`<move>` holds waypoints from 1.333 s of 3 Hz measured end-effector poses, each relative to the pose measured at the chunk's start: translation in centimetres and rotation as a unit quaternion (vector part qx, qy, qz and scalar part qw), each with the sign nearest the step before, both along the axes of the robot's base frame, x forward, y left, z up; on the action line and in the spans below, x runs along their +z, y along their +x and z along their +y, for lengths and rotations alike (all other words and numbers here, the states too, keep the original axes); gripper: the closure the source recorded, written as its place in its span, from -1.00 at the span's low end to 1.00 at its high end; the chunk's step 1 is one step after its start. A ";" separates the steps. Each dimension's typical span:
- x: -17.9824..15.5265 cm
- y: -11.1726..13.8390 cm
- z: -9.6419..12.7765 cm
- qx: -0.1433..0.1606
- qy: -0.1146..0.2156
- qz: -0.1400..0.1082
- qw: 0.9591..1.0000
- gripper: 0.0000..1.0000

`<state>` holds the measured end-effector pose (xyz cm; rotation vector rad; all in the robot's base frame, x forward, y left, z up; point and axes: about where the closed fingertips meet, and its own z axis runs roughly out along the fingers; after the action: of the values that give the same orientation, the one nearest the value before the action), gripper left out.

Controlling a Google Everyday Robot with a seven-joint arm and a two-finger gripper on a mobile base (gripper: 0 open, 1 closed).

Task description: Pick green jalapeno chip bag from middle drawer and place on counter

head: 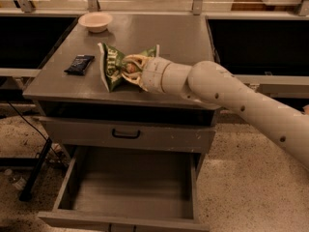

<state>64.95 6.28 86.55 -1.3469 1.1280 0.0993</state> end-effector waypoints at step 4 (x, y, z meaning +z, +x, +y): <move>-0.5 0.5 1.2 0.014 -0.001 0.008 1.000 -0.60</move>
Offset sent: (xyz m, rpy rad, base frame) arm 0.0049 0.0122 -0.0057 -0.0012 0.0160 0.0271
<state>65.43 7.51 86.05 -1.3649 1.1234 0.1295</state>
